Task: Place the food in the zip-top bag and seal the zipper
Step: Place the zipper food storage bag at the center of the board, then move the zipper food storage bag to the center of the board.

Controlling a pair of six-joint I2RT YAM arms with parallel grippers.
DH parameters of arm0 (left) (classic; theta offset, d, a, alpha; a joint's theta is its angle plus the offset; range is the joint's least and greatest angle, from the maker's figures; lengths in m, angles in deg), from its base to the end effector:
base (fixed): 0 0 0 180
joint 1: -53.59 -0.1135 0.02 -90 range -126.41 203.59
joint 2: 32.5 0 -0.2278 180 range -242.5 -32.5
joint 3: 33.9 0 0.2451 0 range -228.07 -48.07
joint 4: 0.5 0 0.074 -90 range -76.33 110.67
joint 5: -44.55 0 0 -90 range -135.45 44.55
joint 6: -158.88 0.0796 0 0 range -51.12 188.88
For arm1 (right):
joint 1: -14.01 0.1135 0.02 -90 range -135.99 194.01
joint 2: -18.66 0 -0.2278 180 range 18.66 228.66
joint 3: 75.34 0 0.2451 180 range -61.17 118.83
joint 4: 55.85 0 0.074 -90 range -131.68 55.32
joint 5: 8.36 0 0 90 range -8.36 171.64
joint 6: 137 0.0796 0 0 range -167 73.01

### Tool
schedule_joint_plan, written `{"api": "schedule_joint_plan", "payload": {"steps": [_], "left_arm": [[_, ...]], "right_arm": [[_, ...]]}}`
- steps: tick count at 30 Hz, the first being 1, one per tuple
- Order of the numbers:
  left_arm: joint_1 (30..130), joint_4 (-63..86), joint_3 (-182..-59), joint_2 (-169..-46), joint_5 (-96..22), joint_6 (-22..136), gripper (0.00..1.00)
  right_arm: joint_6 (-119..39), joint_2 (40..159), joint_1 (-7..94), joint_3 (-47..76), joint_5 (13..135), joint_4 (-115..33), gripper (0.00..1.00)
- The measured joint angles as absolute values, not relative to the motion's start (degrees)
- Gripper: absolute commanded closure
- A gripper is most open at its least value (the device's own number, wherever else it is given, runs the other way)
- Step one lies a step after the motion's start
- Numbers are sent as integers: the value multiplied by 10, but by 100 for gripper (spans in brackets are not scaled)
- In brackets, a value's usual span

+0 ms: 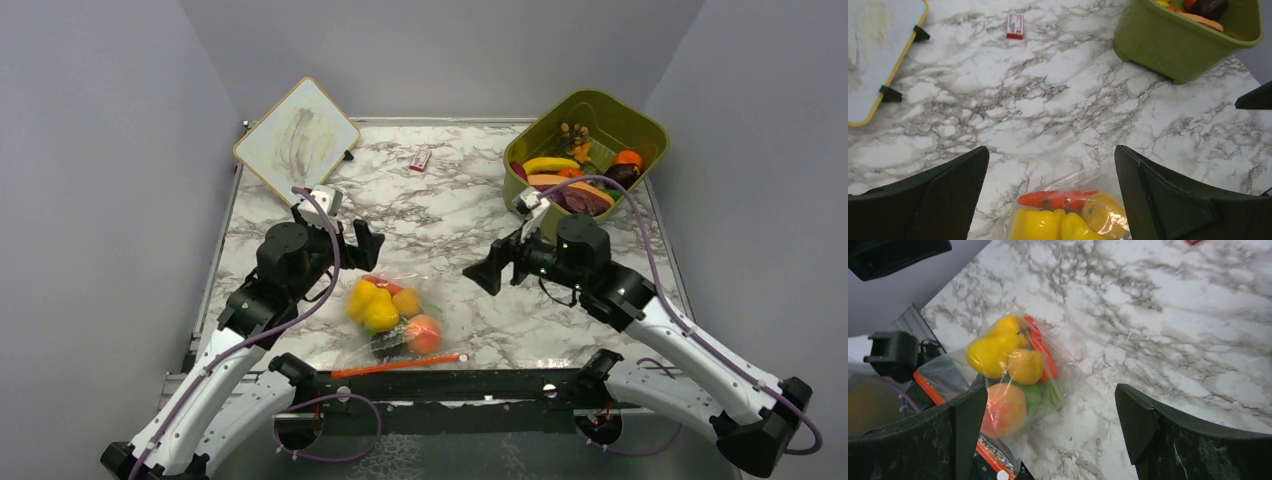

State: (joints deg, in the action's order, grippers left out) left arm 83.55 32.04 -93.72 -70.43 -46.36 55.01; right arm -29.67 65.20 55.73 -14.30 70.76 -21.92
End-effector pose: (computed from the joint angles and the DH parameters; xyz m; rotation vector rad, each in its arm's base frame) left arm 0.1901 -0.1081 0.3165 0.2386 1.7723 -0.5404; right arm 0.1722 0.1737 0.2896 -0.5537 1.9247 0.8624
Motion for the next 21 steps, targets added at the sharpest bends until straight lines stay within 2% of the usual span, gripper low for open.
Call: {"api": "schedule_joint_plan", "payload": {"steps": [5, 8, 15, 21], "left_arm": [[835, 345, -909, -724, -494, 466, 1], [835, 368, -888, -735, -498, 405, 4], [835, 407, -847, -724, -499, 333, 4], [835, 404, -845, -689, -510, 339, 4]], "right_arm": [[-252, 726, 557, -173, 637, -245, 25], [-211, 752, 561, -200, 607, -276, 29], [-111, 839, 599, -256, 596, -386, 29], [-140, 975, 602, -220, 616, -439, 18]]}}
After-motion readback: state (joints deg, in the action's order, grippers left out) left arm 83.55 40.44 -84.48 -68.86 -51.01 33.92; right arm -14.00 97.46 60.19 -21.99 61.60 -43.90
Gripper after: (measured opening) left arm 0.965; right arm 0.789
